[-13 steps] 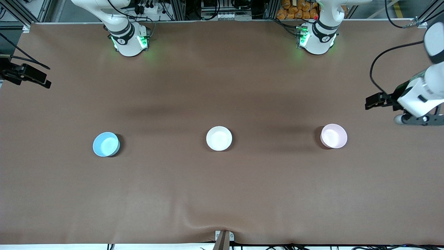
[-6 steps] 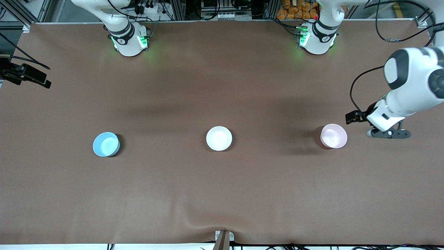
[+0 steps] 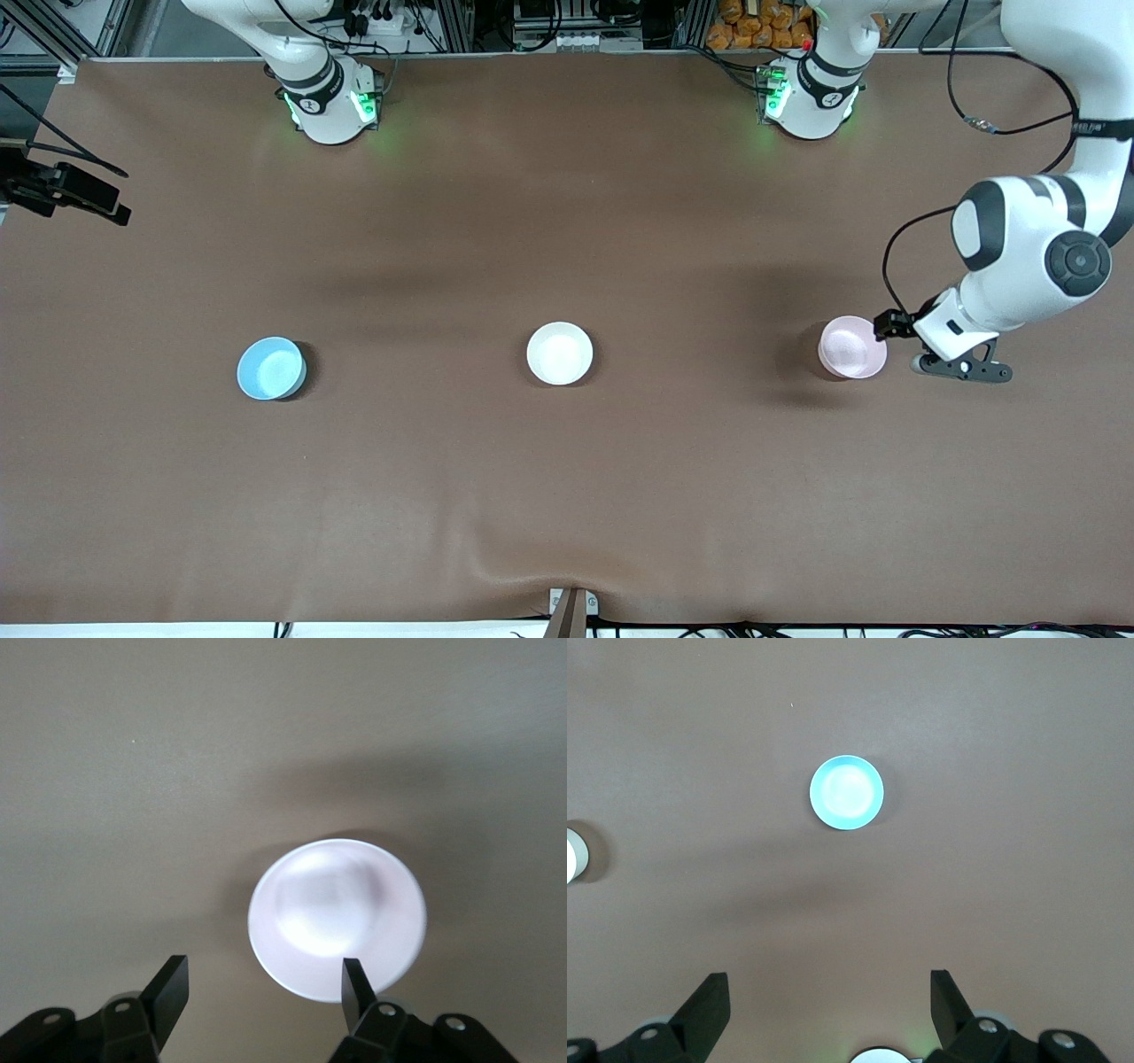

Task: Stack pink and blue bowls on white bowl
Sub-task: 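Move the left gripper down to the pink bowl and grasp its rim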

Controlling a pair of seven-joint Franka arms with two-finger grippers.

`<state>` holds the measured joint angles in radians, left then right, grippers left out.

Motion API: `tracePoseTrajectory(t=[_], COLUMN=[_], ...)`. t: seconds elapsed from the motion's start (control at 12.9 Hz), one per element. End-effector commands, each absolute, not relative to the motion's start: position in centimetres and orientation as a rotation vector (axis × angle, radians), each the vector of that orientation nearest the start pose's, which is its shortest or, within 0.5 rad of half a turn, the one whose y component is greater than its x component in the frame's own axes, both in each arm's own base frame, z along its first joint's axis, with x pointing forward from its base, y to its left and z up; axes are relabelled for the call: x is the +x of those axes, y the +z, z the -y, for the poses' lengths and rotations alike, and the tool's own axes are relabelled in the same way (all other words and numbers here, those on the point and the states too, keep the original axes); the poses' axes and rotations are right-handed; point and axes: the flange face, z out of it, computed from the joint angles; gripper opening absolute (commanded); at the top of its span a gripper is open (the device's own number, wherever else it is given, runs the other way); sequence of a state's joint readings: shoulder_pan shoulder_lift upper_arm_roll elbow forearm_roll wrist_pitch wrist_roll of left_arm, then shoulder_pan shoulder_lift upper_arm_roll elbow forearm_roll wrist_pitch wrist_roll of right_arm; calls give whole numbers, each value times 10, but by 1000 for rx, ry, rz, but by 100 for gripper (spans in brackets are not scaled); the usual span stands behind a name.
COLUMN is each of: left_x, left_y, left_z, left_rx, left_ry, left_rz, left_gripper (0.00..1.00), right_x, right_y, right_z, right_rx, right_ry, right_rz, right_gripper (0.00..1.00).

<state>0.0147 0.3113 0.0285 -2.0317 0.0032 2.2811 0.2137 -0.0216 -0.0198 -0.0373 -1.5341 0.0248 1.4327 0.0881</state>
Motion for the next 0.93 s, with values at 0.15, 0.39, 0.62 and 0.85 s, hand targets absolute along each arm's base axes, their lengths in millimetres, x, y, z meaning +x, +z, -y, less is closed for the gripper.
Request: tracePoseTrajectory(t=[0.15, 0.39, 0.62, 0.85], left_x=[585, 582, 581, 580], left_y=[250, 227, 224, 214], left_z=[-33, -33, -34, -33], left_rx=[-3111, -3112, -3117, -3120], left_ry=[62, 45, 46, 60], left_rz=[-291, -291, -281, -280], left_gripper=[71, 61, 41, 36], right_x=[532, 532, 532, 532], right_y=[644, 644, 644, 644], right_z=[28, 28, 29, 30], right_rx=[-3106, -3106, -3105, -3105], right_ry=[132, 132, 132, 132], right_rz=[-249, -249, -251, -254], right_gripper=[100, 100, 100, 100])
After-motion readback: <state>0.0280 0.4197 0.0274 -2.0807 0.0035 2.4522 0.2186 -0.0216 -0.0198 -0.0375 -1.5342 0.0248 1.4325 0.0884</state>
